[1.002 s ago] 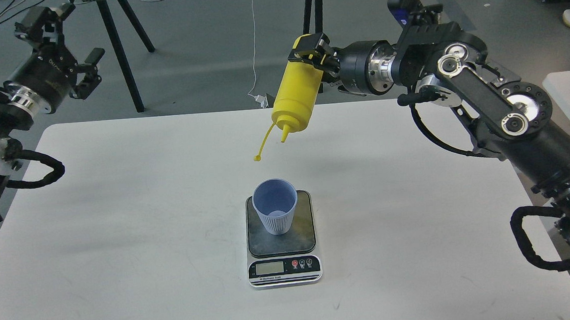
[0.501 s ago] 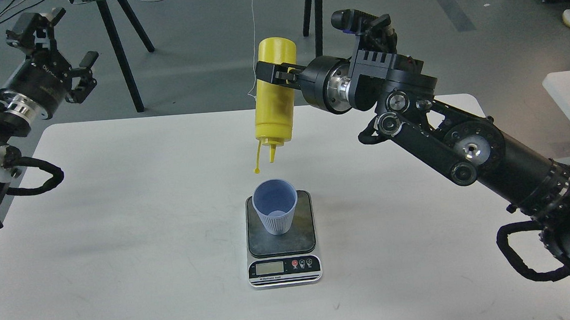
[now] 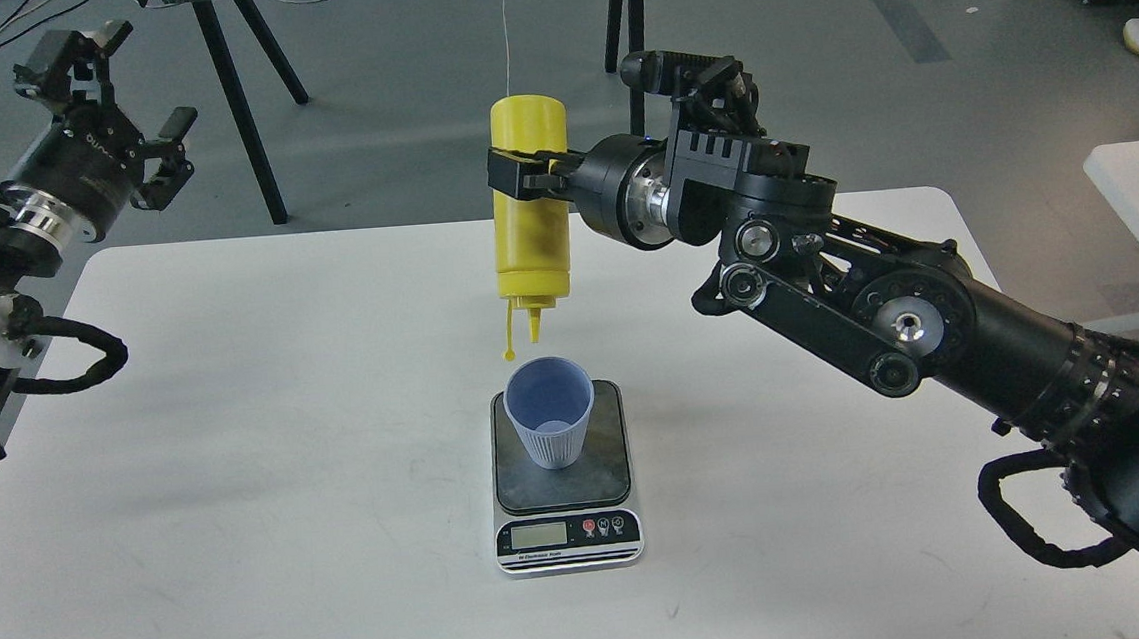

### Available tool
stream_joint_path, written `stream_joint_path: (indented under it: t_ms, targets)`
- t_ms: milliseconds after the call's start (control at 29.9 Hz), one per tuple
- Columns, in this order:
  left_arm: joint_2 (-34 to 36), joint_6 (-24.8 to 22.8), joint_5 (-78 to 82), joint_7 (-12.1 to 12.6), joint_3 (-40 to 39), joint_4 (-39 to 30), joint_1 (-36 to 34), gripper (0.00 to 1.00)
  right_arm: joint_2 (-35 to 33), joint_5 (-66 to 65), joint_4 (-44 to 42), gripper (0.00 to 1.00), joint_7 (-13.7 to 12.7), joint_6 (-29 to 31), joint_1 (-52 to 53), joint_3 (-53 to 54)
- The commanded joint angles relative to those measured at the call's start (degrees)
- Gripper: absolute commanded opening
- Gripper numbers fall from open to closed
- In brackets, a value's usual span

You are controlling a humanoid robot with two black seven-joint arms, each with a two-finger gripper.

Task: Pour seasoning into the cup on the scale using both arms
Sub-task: 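Hold the bottle nozzle-down above the cup with the right gripper, then raise the bottle upright and carry it back with the right gripper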

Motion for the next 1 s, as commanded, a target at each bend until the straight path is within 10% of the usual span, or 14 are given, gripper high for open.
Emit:
stream_joint_path:
  t_ms: [0, 434, 969]
  targets:
    - [0.07, 0.00, 0.00, 0.00, 0.00, 0.09, 0.02, 0.99, 0.00, -0.06, -0.02, 0.02, 0.00, 0.01, 0.55, -0.83]
    - [0.69, 0.00, 0.26, 0.00, 0.26, 0.00, 0.11, 0.99, 2.72, 10.20, -5.20, 0.02, -1.58, -0.61, 2.83, 12.77]
    - [2.45, 0.00, 0.97, 0.49, 0.79, 0.00, 0.11, 0.99, -11.42, 81.71, -25.85, 0.02, -3.66, -3.95, 1.89, 34.06]
